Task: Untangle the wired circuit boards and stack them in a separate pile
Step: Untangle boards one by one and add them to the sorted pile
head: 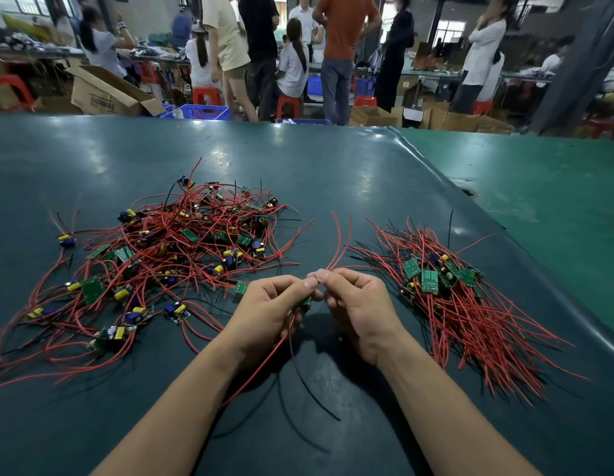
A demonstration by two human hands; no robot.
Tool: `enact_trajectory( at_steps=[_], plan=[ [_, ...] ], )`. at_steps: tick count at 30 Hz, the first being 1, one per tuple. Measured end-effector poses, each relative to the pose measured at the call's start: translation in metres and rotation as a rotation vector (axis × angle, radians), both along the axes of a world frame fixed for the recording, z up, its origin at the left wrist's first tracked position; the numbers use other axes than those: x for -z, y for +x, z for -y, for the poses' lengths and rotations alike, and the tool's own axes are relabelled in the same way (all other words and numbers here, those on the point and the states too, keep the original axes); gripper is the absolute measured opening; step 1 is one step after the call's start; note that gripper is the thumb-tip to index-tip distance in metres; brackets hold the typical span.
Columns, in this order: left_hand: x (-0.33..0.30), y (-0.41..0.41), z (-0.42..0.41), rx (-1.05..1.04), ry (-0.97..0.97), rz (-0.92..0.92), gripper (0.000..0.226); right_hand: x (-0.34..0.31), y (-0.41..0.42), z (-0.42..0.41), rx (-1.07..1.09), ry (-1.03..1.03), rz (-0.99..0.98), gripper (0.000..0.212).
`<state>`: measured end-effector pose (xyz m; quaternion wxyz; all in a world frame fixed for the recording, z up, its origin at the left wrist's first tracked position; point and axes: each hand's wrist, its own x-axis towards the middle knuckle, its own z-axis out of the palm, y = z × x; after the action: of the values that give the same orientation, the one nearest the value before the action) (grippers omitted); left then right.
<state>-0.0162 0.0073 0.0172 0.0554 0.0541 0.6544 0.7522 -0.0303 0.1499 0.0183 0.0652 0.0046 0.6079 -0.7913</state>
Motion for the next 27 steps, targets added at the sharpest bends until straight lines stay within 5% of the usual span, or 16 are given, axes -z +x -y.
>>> enact_trajectory(
  at_steps=[10, 17, 23, 27],
  plan=[
    [-0.008, 0.005, 0.001, 0.080, -0.020, -0.015, 0.021, 0.002, -0.011, -0.004, 0.239, 0.055, -0.133, 0.021],
    [-0.011, 0.007, 0.005, 0.223, -0.002, 0.006, 0.024, -0.002, -0.021, -0.016, 0.439, -0.092, -0.095, 0.022],
    [-0.009, 0.007, 0.008, 0.299, 0.021, 0.031, 0.026, -0.012, -0.020, -0.023, 0.258, -0.490, 0.074, 0.033],
    [-0.007, 0.004, 0.010, 0.325, 0.046, 0.035, 0.021, -0.012, -0.018, -0.021, 0.247, -0.458, 0.057, 0.032]
  ],
)
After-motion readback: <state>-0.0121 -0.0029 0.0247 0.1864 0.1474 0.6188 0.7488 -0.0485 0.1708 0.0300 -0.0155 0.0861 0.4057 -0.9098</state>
